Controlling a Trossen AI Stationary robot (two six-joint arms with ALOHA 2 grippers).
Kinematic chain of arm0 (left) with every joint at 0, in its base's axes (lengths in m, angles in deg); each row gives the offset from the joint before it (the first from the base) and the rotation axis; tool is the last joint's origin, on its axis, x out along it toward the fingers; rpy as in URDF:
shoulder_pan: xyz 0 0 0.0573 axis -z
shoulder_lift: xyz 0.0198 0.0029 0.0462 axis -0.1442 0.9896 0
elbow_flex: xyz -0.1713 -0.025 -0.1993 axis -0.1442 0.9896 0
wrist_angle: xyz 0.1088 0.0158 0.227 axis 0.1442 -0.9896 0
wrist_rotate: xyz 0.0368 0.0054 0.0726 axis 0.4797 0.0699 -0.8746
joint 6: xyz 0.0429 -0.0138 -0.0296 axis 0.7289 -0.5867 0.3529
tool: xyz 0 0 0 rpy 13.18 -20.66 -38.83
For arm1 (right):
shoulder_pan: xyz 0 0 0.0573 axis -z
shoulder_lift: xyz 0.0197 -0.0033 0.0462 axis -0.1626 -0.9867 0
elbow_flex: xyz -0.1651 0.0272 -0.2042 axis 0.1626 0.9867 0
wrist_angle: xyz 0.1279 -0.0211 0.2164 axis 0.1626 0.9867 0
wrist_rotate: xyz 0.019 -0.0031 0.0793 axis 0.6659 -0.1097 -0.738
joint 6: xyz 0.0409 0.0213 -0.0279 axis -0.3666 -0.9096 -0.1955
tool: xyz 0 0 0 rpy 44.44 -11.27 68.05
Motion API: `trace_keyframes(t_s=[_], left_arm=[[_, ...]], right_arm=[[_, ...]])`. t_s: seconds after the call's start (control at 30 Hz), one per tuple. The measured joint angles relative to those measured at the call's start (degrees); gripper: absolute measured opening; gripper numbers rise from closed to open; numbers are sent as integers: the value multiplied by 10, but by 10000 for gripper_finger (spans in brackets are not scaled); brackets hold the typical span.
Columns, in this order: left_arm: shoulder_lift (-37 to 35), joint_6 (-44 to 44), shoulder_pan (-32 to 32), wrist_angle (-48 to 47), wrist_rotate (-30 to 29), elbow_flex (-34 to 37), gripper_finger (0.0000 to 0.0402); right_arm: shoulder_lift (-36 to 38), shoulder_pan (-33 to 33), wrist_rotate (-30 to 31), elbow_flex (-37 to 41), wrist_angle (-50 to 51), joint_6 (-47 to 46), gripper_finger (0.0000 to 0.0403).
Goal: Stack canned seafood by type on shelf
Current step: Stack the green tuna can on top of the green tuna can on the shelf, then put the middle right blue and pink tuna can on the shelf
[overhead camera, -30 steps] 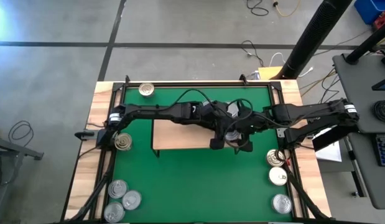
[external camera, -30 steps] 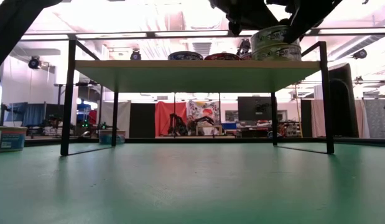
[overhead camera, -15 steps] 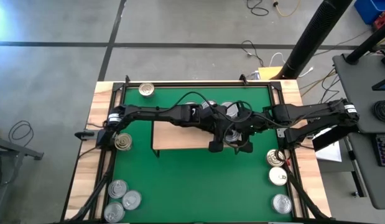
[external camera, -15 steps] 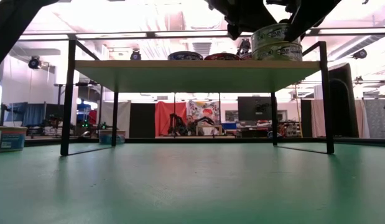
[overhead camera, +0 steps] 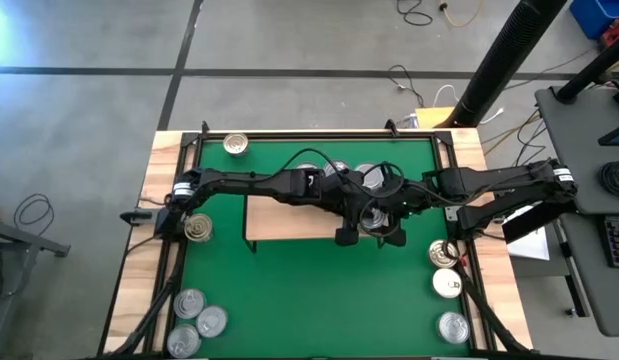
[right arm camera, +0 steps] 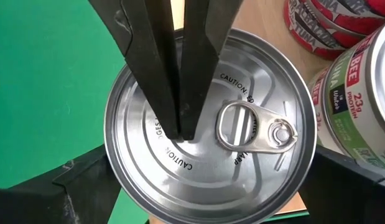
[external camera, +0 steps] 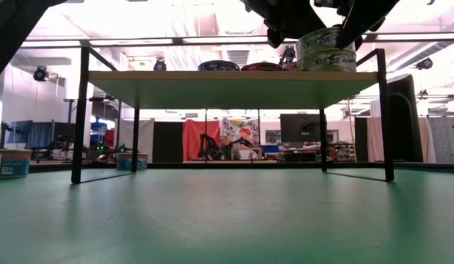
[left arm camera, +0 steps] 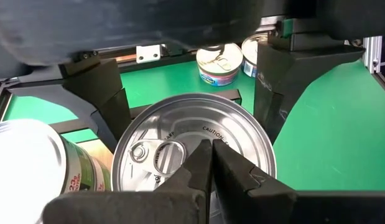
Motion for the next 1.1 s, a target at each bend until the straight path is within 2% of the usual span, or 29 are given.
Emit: trace_keyframes(t_s=[0.23, 0.6, 0.9, 1.1], left_arm=[[1, 0, 0, 0, 0, 1, 0], [2, -2, 0, -10, 0, -11, 0], [8, -1, 0, -18, -2, -79, 0], [7, 14, 9, -19, 3, -174, 0]], right_arm=[[2, 0, -4, -9, 14, 0, 400], [3, 0, -2, -86, 126, 39, 400], [3, 0, 1, -174, 219, -2, 400], [20, -2, -1, -183, 236, -74, 400]])
